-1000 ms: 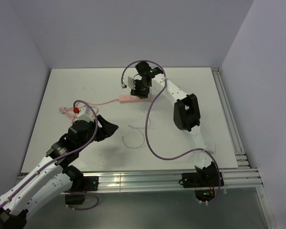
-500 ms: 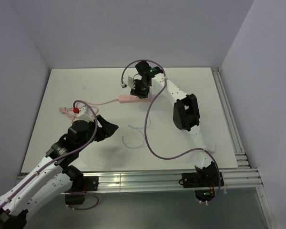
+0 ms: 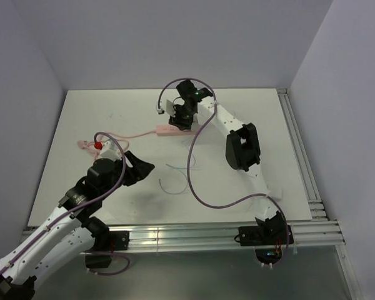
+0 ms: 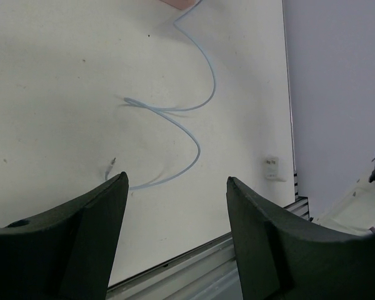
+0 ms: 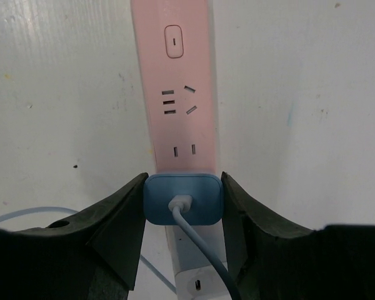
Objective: Insert the plug
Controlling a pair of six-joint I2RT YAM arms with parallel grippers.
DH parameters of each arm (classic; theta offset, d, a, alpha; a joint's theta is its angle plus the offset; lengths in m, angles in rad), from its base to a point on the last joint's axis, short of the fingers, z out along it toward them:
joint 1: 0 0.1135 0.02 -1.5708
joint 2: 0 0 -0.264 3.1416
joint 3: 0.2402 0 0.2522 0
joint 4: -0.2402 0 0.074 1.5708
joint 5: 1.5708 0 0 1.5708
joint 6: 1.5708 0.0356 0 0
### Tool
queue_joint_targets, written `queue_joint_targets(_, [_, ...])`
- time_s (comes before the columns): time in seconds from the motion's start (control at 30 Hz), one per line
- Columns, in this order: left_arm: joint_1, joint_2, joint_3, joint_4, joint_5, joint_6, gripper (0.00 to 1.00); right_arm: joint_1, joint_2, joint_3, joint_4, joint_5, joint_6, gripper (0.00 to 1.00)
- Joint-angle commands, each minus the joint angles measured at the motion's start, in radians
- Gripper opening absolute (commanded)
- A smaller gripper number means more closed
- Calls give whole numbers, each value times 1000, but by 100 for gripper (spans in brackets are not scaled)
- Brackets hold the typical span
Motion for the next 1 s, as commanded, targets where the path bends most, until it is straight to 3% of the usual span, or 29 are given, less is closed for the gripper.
queue_joint_targets(0.0, [6,-10,23,-11,10,-18,69,13,46,-204,-287,2,81,0])
queue_joint_targets(0.07, [6,-21,12,-9,10,-27,69,17,24,-269,-236,6,110,0])
queue_joint_targets(0.2, [6,-4,26,-12,20,-21,70,14,78,-182,-282,6,199,0])
queue_joint_targets(0.4, [6,2,41,-25,30,-14,69,-16,-112,-445,-68,-52,256,0])
queue_joint_targets(0.53, [6,-15,46,-28,21,-18,69,-47,-189,-592,-29,-98,269,0])
queue_joint_targets(0.77, [6,-43,69,-69,21,-14,69,-52,-134,-528,-113,-110,317,0])
queue_joint_targets(0.97, [4,-82,61,-94,7,-11,70,-34,-278,-755,55,-129,424,0])
